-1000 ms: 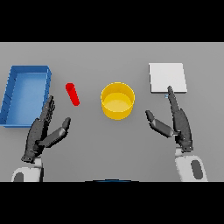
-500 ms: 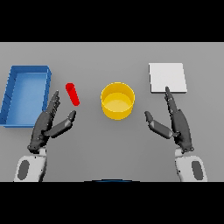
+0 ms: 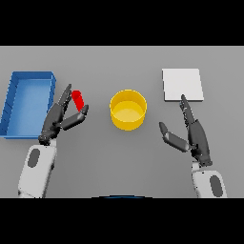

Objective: Pick up the red beaker and tilt it to pour out 1 green nut into yellow bowl. Pick up the yellow bowl and place it on the metallic measuring scale.

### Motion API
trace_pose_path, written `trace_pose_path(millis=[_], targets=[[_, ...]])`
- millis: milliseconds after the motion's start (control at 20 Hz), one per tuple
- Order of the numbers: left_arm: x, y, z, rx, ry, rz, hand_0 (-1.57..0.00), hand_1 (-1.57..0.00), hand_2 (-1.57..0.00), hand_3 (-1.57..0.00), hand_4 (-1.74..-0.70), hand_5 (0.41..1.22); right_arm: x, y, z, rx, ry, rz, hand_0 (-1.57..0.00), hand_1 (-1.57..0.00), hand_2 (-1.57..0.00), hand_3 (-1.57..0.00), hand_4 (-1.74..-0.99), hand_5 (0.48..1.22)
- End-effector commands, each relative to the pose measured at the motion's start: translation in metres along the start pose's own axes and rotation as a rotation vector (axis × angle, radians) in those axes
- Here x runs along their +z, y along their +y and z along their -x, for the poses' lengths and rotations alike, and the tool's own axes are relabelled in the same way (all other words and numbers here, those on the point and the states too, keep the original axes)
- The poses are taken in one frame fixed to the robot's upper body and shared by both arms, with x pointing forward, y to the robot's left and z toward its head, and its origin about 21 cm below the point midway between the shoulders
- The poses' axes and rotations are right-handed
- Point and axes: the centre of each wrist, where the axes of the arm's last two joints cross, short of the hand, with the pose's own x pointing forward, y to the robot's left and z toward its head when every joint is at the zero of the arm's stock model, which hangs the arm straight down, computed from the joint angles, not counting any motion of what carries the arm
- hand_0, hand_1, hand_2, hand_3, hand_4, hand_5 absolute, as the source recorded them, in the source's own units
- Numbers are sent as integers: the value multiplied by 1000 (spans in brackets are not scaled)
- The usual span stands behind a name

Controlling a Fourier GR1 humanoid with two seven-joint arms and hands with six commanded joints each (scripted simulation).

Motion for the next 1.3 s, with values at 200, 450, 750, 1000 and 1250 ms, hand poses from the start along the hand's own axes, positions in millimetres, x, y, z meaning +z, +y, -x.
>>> trace_pose_path(millis=[200, 450, 750, 1000, 1250], targets=[[-21, -8, -2, -51, 16, 0, 1, 1, 1, 1, -1197, 663, 1, -5, 0, -16, 9, 9, 1, 1, 1, 1, -1231, 633], [-38, -10, 3, -49, 26, -22, 1, 1, 1, 1, -1215, 678, 1, -2, -1, -12, 11, 20, 1, 1, 1, 1, -1241, 641], [-51, -22, 13, 71, -32, -42, -4, -7, -54, -37, -1328, 738, -2, -7, -4, -20, 12, 34, 1, 1, 1, 1, -1244, 644], [-57, -31, 17, 31, -12, -105, -755, -783, -844, -884, -1519, 999, 3, -6, -1, -27, 15, 25, 1, 1, 1, 1, -1239, 648], [-59, -36, 12, -16, -37, -87, -1304, -1313, -1333, -1237, -1597, 1148, 2, -4, -2, -30, 2, 22, 1, 1, 1, 1, -1250, 647]])
